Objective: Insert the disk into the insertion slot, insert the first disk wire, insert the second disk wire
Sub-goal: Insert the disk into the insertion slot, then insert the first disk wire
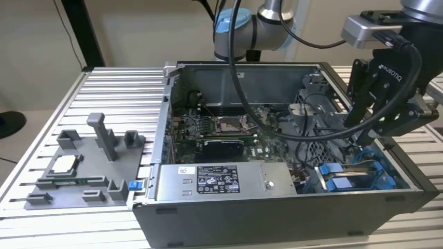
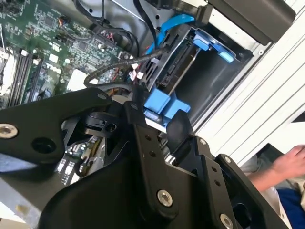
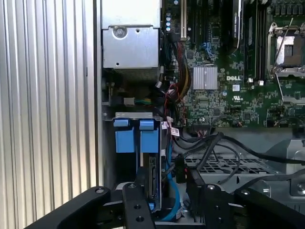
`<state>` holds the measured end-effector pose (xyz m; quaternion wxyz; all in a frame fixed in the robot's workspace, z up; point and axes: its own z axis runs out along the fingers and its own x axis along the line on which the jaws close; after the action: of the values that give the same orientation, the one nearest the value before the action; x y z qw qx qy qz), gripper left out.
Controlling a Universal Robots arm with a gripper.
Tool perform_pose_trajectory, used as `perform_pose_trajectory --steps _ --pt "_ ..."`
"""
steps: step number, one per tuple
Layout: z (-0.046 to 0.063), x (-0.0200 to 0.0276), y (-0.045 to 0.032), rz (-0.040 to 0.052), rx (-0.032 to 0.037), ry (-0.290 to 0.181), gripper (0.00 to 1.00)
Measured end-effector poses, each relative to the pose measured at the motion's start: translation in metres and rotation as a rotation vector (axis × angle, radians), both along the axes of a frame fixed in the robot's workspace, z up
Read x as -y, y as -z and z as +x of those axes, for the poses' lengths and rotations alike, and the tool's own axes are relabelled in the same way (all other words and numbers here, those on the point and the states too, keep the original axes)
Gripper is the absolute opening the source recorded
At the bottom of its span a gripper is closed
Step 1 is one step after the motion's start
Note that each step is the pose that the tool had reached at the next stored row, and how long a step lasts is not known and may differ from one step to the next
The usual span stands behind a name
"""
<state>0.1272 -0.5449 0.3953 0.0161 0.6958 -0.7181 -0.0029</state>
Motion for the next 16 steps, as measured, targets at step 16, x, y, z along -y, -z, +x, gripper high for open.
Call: perform_pose_trajectory --steps 16 --pt "0.0 0.0 0.0112 0.0446 0.0 0.0 1.0"
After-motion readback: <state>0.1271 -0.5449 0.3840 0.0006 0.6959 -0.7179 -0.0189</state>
